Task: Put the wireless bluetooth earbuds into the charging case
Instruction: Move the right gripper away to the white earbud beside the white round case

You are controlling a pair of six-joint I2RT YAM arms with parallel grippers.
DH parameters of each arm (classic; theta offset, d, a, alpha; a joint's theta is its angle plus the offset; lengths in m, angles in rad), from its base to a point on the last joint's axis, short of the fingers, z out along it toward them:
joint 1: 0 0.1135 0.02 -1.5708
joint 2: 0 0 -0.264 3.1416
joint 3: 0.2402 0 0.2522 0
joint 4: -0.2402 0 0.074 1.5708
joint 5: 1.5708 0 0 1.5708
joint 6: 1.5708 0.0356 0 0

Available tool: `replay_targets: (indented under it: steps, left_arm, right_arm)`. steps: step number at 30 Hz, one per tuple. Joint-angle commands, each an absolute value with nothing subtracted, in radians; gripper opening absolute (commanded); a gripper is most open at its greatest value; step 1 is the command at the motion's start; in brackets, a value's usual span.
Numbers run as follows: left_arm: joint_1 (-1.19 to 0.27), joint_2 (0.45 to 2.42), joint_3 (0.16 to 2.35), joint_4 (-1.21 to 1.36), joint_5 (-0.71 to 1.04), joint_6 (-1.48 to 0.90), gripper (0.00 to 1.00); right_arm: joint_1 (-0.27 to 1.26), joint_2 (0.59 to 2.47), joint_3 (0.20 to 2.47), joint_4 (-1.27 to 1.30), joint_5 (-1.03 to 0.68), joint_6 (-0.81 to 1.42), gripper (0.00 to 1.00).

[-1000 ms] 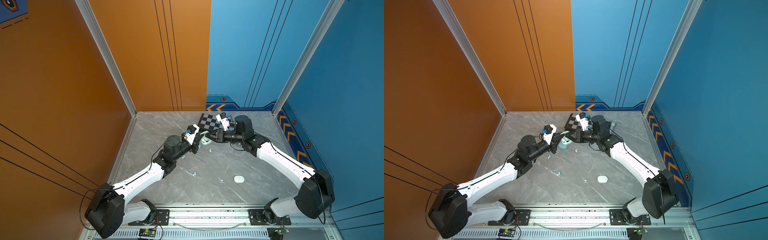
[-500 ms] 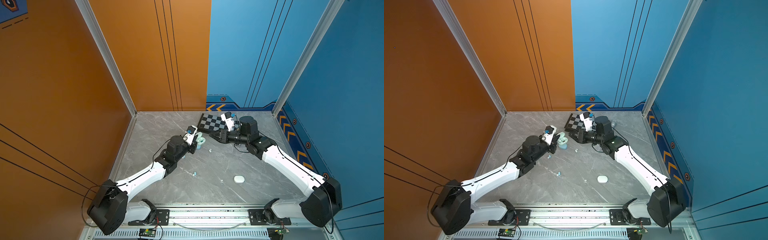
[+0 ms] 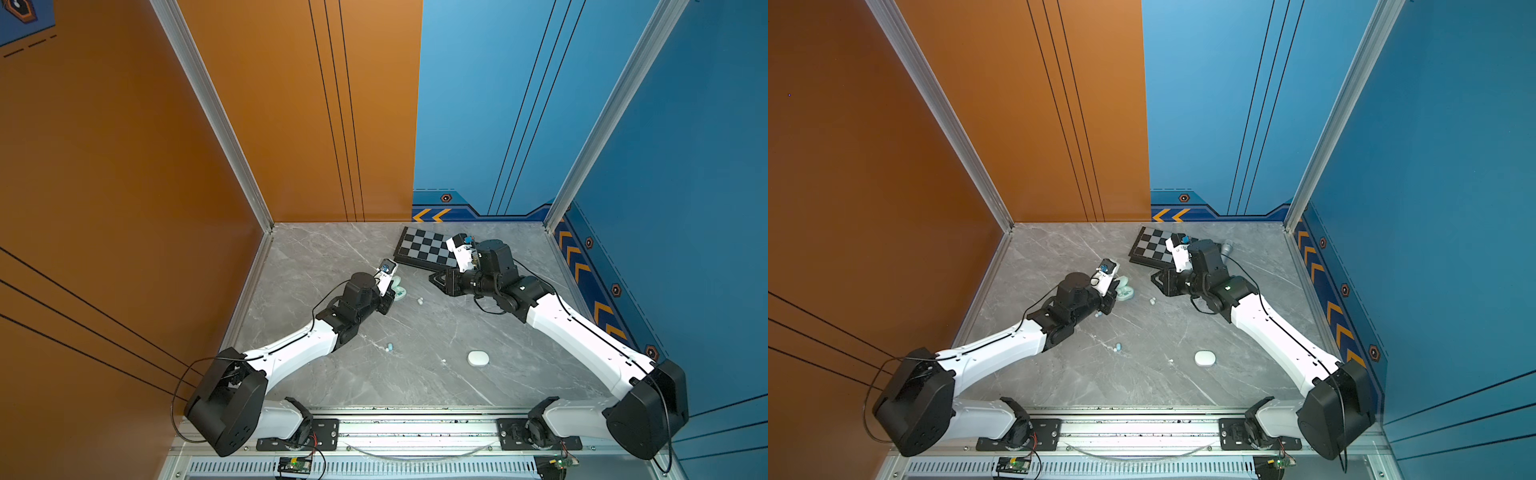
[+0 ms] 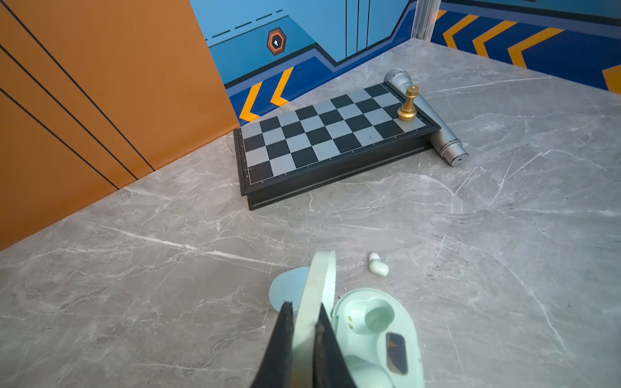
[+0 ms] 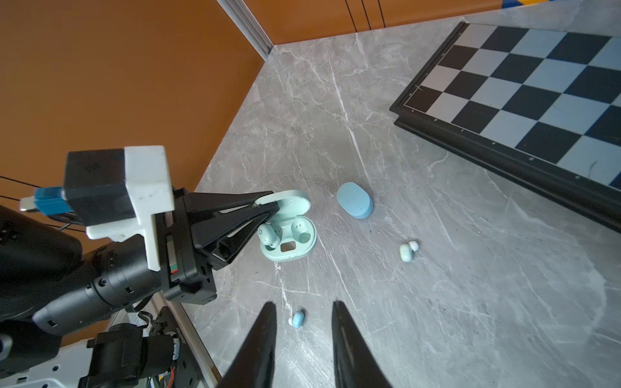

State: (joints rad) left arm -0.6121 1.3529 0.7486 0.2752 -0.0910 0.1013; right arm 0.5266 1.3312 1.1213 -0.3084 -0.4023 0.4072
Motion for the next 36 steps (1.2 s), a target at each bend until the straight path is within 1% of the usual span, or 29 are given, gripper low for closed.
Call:
replay_targets:
  steps: [1, 16, 24, 27, 33, 36]
  left_arm:
    - [-0.623, 1.361, 0.790, 0.260, -0.107, 0.120, 0.00]
    - [-0.653, 1.438, 0.866, 0.190, -0.148, 0.189, 0.00]
    - [-0.668, 1.465, 0.891, 0.193, -0.128, 0.199, 0.00]
    - [-0.670, 1.463, 0.883, 0.236, -0.106, 0.191, 0.00]
    - [-0.666, 1.467, 0.857, 0.261, -0.143, 0.193, 0.00]
    - [-0.659, 1.448, 0.832, 0.271, -0.155, 0.195, 0.00]
  right_arm:
    - [0.544, 1.317, 1.102, -0.370, -0.337, 0.349, 0.31]
    - [0.554, 1.358, 1.109, -0.431, -0.220, 0.338, 0.31]
    - [0.555, 1.374, 1.118, -0.431, -0.224, 0.354, 0.31]
    - [0.557, 1.387, 1.120, -0.426, -0.228, 0.353, 0.32]
    - [0.526, 1.393, 1.102, -0.412, -0.217, 0.368, 0.32]
    - [0.488, 1.409, 1.089, -0.425, -0.192, 0.433, 0.31]
